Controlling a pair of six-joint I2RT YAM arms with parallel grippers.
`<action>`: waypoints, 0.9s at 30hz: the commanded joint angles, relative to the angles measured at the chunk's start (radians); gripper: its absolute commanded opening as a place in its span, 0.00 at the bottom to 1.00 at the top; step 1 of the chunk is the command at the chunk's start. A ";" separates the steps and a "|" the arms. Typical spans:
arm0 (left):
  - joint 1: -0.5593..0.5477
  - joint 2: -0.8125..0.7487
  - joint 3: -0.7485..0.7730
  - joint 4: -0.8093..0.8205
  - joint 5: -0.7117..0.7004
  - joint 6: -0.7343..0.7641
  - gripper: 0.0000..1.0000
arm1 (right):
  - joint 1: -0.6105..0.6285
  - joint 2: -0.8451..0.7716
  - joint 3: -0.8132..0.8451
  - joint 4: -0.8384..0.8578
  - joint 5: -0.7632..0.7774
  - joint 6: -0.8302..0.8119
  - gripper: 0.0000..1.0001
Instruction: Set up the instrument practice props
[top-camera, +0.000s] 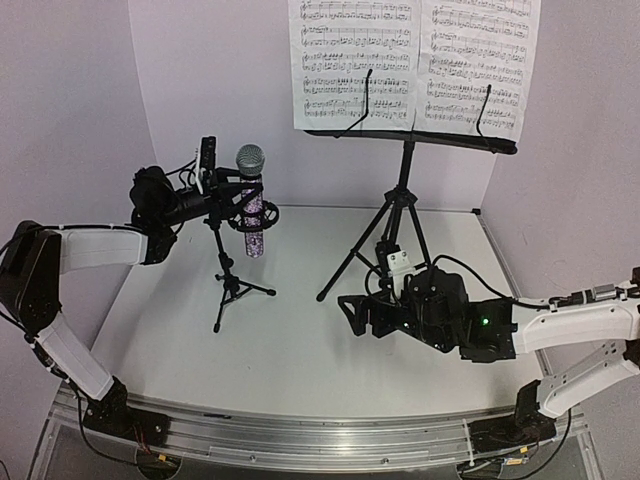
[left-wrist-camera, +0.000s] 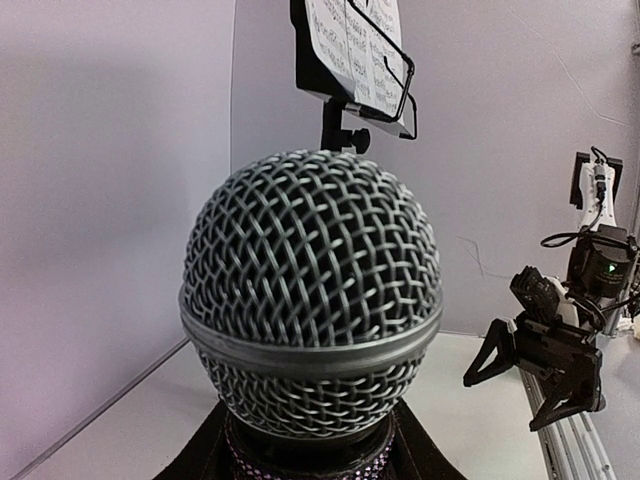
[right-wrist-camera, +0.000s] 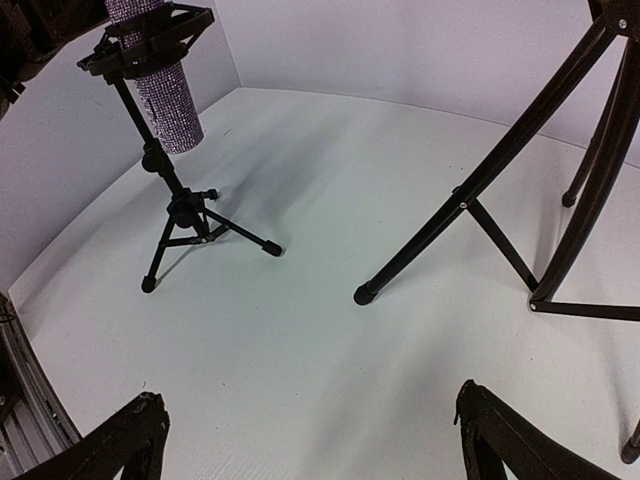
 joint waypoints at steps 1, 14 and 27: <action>0.007 -0.013 -0.016 -0.011 -0.001 0.036 0.22 | 0.002 0.002 0.035 -0.002 0.014 -0.009 0.98; 0.013 -0.096 0.022 -0.103 0.021 0.023 1.00 | 0.001 -0.020 0.054 -0.044 0.028 -0.022 0.98; 0.110 -0.517 -0.022 -0.639 -0.495 0.104 1.00 | -0.337 -0.223 0.067 -0.549 0.102 0.084 0.98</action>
